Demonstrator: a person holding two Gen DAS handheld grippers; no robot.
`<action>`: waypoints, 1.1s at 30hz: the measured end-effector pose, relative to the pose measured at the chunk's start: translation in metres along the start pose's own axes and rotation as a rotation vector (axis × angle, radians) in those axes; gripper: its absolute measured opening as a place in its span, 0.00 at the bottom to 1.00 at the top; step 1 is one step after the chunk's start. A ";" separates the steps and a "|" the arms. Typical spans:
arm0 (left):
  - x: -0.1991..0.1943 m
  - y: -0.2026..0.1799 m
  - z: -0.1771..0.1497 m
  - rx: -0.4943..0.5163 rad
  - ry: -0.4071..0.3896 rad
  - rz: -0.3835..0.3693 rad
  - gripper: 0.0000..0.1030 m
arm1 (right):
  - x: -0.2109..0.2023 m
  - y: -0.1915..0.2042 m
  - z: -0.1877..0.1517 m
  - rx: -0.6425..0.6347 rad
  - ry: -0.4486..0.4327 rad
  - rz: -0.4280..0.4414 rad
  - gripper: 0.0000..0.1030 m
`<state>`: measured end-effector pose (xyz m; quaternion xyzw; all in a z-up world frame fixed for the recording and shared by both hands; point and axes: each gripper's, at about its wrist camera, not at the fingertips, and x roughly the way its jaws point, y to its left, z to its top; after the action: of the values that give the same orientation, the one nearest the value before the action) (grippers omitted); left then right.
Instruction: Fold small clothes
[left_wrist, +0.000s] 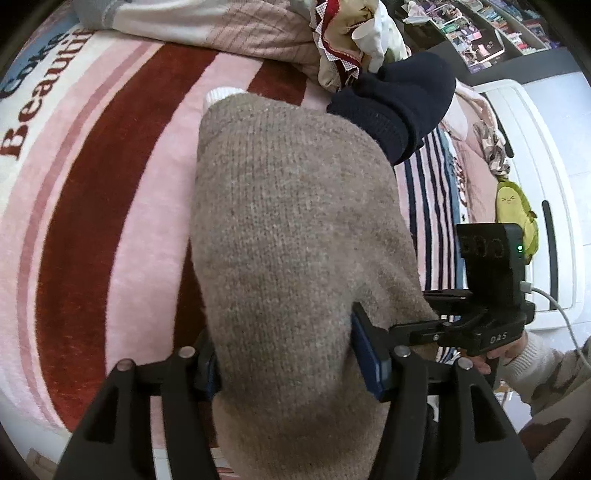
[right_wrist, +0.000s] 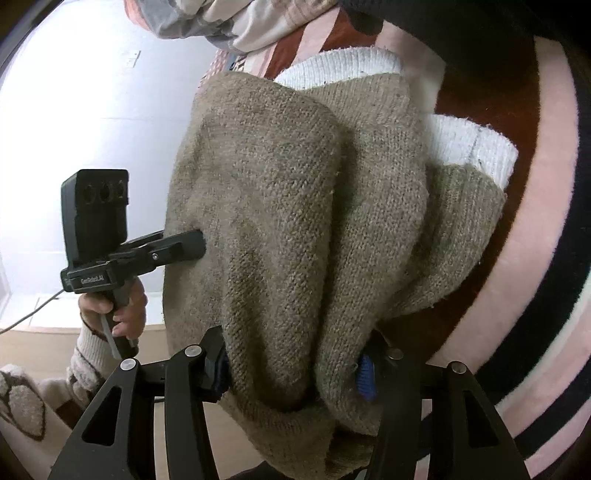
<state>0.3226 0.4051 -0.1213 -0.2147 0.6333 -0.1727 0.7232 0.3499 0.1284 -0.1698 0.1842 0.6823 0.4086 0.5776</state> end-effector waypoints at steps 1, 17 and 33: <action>-0.002 -0.003 0.001 -0.001 -0.001 0.021 0.56 | 0.001 0.011 -0.004 -0.004 -0.004 -0.021 0.51; -0.060 -0.087 -0.030 -0.039 -0.236 0.380 0.76 | -0.064 0.028 -0.046 -0.133 -0.075 -0.196 0.64; -0.005 -0.231 -0.061 0.122 -0.531 0.509 0.85 | -0.165 -0.007 -0.116 -0.337 -0.292 -0.394 0.76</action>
<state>0.2668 0.2060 -0.0009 -0.0443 0.4453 0.0368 0.8935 0.2859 -0.0353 -0.0699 0.0064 0.5373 0.3651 0.7603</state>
